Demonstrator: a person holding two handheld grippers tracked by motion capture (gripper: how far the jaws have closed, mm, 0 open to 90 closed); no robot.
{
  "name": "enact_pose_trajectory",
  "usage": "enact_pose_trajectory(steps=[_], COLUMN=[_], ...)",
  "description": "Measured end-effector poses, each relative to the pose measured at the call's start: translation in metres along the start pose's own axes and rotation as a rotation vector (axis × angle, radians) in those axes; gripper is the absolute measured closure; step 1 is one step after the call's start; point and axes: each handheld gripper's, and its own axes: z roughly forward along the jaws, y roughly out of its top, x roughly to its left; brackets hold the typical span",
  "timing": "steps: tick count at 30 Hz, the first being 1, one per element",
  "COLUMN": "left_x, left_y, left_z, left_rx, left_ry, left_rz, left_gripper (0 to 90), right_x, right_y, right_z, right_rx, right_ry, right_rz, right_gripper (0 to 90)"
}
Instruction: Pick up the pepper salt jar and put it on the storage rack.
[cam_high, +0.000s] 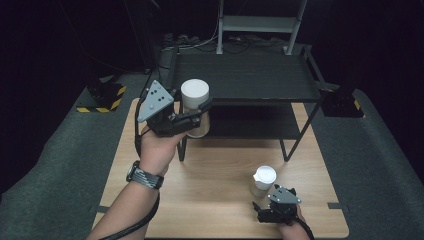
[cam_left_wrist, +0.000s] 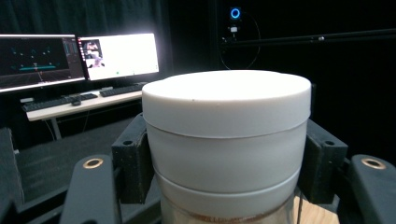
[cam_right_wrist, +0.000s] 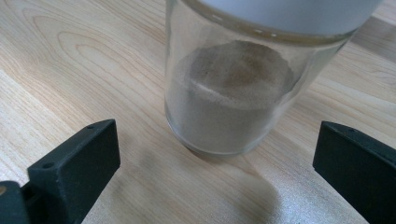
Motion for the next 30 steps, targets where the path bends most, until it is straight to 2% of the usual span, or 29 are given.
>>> enact_pose_trajectory(steps=[18,30], left_x=[0.006,0.002], left_y=[0.019,0.034], left_z=[0.021,0.041], left_rx=[-0.022,-0.035], left_ry=[0.027,0.06], left_rz=[-0.017,0.013], left_gripper=[33.6,33.6], right_x=[0.0,-0.001], right_y=[0.0,-0.001], right_z=[0.0,0.0], right_rx=[-0.001,-0.003], right_ry=[0.001,0.002], right_rz=[0.006,0.009], right_gripper=[0.0,0.0])
